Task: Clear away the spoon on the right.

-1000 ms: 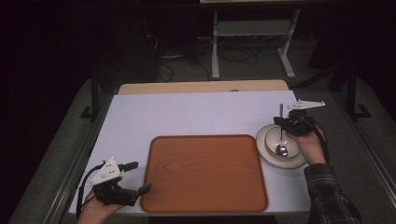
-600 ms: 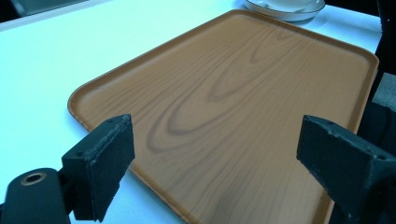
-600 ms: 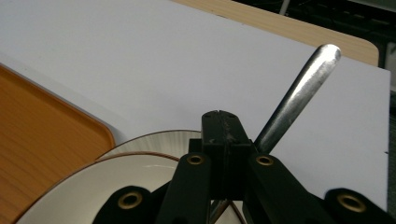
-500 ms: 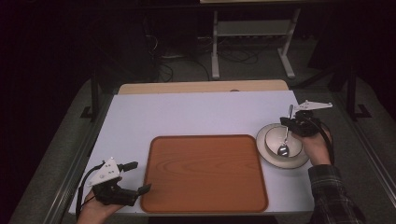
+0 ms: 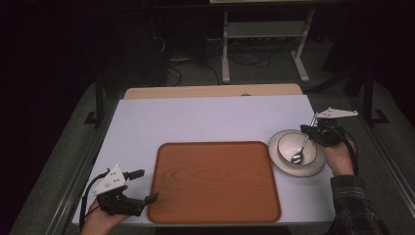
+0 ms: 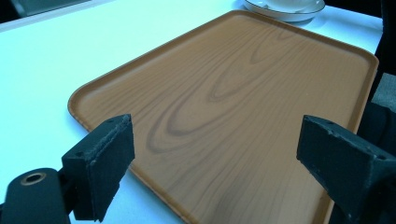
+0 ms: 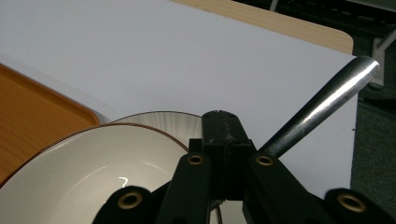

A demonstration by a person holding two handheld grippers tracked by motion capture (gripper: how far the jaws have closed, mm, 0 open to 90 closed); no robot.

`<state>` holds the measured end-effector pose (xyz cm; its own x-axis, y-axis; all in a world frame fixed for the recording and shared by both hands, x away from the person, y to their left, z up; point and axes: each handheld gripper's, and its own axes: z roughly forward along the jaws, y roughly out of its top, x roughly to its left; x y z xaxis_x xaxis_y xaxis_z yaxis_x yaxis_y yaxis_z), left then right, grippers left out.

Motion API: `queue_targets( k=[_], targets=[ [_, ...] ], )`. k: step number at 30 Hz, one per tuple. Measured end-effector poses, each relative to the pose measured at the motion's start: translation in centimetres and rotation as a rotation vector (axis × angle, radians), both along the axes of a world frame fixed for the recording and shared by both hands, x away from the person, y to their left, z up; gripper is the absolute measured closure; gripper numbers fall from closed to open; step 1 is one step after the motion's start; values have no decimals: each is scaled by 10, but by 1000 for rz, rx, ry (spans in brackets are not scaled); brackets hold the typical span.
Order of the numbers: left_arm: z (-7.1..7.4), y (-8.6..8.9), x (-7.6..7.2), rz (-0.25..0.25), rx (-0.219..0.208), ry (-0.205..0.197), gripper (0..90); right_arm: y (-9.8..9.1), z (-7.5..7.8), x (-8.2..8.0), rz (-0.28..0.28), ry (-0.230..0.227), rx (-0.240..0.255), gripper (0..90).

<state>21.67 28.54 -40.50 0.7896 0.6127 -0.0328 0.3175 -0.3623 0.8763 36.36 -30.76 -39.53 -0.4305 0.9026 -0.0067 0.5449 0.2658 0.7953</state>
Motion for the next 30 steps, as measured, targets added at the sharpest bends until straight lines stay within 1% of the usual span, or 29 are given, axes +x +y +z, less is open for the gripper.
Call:
queue_targets(
  k=[18, 30],
  targets=[
    [1, 0, 0, -4, -2, 0, 109, -9, 1, -13, -23, 14, -13, 895],
    [1, 0, 1, -4, -7, -1, 109, -16, 2, -23, -42, 16, -20, 896]
  ],
)
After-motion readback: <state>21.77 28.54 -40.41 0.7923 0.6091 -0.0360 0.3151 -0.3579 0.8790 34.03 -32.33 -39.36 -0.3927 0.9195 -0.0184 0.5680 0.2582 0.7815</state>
